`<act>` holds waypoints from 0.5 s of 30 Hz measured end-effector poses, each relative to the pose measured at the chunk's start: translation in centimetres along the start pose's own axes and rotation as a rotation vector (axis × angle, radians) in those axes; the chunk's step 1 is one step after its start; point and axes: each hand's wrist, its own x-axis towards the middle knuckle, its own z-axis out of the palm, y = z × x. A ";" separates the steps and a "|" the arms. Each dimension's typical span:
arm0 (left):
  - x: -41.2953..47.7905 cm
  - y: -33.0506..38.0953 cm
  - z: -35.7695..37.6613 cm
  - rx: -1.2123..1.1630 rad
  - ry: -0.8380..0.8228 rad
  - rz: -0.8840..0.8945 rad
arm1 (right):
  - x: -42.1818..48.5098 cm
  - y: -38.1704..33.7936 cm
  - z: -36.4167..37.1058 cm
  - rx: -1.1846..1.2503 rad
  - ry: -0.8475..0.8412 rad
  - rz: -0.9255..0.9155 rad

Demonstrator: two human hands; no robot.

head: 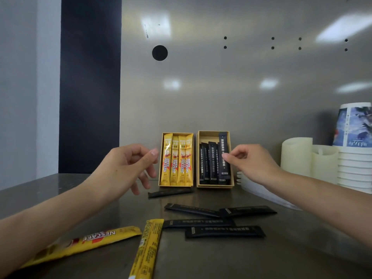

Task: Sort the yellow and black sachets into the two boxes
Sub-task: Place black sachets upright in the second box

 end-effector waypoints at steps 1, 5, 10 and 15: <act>0.0 0.0 0.0 0.003 -0.003 0.001 | 0.3 0.4 -0.1 -0.042 0.012 -0.001; 0.1 0.0 0.0 0.006 -0.008 0.005 | 0.6 1.3 0.5 -0.200 -0.012 -0.057; 0.1 0.2 0.1 0.003 -0.020 0.013 | 0.5 1.3 1.4 -0.309 0.004 -0.107; 0.0 0.3 0.2 -0.001 -0.049 0.019 | 0.0 1.1 1.9 -0.429 0.028 -0.140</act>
